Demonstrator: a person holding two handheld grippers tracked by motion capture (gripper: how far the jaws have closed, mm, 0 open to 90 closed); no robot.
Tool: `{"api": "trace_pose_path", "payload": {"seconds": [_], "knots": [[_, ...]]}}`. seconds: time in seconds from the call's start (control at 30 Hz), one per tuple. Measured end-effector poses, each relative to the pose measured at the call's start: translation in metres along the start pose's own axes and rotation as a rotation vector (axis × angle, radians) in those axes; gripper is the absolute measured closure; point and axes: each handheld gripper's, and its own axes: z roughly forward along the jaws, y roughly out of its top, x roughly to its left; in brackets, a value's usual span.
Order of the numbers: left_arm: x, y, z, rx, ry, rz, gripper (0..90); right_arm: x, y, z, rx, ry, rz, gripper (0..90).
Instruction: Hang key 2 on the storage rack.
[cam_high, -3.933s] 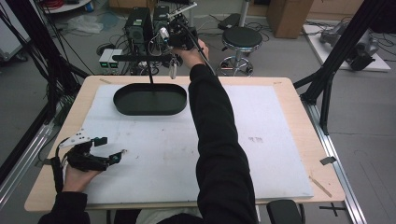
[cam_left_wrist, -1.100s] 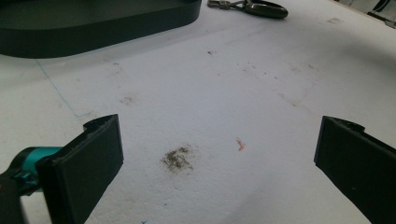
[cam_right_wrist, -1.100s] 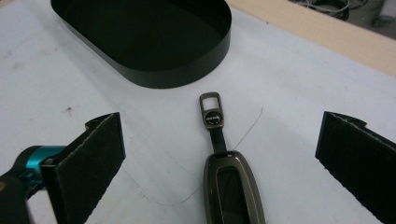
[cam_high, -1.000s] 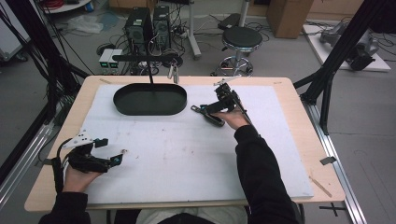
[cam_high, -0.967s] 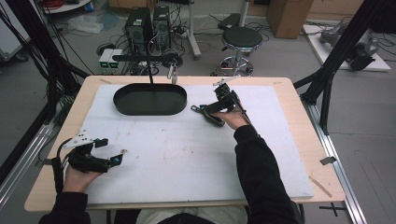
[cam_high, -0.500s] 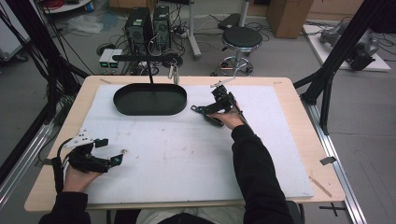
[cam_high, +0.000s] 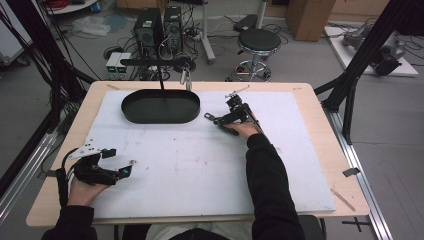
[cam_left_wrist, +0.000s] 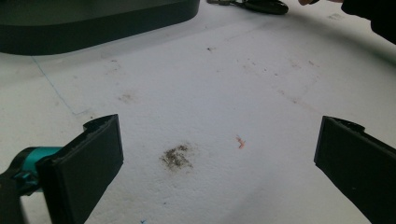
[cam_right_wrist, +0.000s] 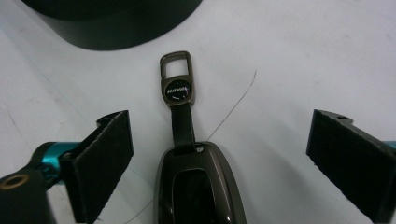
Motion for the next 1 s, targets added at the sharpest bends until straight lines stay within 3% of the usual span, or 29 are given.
{"api": "trace_pose_path", "payload": {"seconds": [0.13,0.33,0.4,0.47,0.6,0.8,0.93,1.0], "knots": [[0.000,0.000,0.000,0.003,0.001,0.001,1.7,0.001,-0.001,0.007,0.034,0.008,-0.059,20.2],[-0.001,0.000,0.001,0.004,0.001,-0.003,1.7,0.011,0.004,0.009,0.006,0.014,-0.136,40.5],[0.000,0.000,0.001,0.003,-0.001,-0.002,1.7,0.011,0.004,0.009,0.011,0.010,-0.143,45.3],[0.000,0.000,0.000,0.003,-0.001,0.000,1.7,0.011,0.004,0.011,0.016,0.032,-0.120,50.3],[0.000,0.000,0.001,0.004,0.000,-0.001,1.7,0.012,0.004,0.011,0.023,0.020,-0.116,59.2],[-0.001,0.000,0.001,0.007,-0.001,0.003,1.7,0.010,0.004,0.011,0.015,0.017,-0.105,63.4],[-0.001,0.000,0.001,0.010,0.002,0.007,1.7,0.012,0.004,0.011,0.016,0.007,-0.098,78.4],[-0.001,0.000,0.001,0.010,0.002,0.002,1.7,0.014,0.004,0.012,0.013,-0.005,-0.132,79.7]]}}
